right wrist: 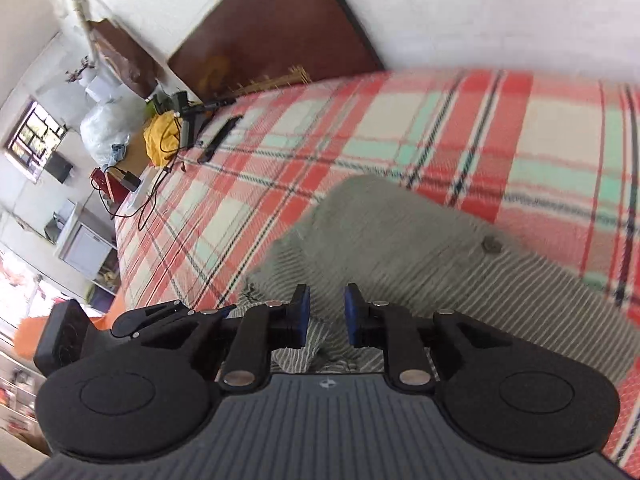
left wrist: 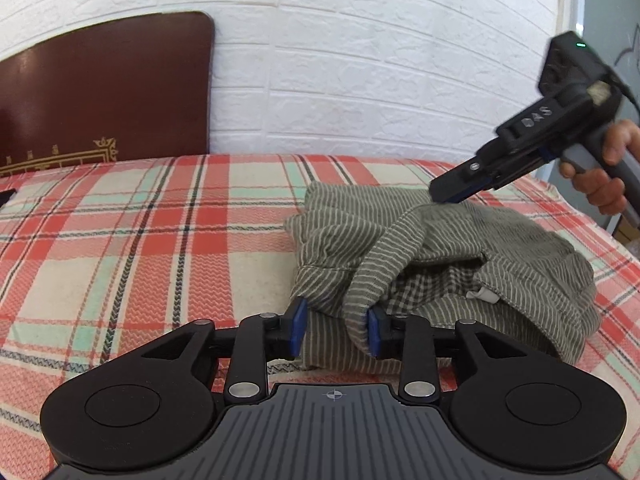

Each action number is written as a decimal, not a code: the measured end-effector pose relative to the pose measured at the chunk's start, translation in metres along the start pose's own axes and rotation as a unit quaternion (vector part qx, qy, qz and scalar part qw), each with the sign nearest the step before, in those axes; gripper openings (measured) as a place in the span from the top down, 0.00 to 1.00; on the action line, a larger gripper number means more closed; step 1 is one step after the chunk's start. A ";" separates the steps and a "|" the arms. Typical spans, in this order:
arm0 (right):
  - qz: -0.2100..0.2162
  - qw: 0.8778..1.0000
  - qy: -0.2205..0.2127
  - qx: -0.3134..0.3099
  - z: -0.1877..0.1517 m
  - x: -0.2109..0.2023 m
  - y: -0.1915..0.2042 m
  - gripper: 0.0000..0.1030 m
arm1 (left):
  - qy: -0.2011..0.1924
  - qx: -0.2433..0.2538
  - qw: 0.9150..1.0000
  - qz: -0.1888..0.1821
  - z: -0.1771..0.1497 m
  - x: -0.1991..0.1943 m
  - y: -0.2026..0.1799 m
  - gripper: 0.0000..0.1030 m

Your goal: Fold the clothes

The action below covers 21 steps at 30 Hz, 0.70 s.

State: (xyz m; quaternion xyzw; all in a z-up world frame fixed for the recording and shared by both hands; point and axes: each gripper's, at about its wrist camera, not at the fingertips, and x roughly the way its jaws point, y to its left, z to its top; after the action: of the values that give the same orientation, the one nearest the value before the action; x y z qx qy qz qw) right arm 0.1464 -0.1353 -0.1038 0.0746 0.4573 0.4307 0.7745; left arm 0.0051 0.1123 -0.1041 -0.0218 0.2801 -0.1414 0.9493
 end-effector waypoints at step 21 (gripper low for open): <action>0.021 0.996 -0.019 -0.088 -0.050 -0.003 0.021 0.98 | -0.003 0.045 0.999 0.026 0.010 0.002 -0.022 0.80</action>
State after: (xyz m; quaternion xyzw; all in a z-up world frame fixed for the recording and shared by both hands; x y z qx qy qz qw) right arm 0.0948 -0.1383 -0.1198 0.0240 0.4014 0.4843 0.7770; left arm 0.0067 0.0898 -0.0941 0.0274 0.2711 -0.1290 0.9535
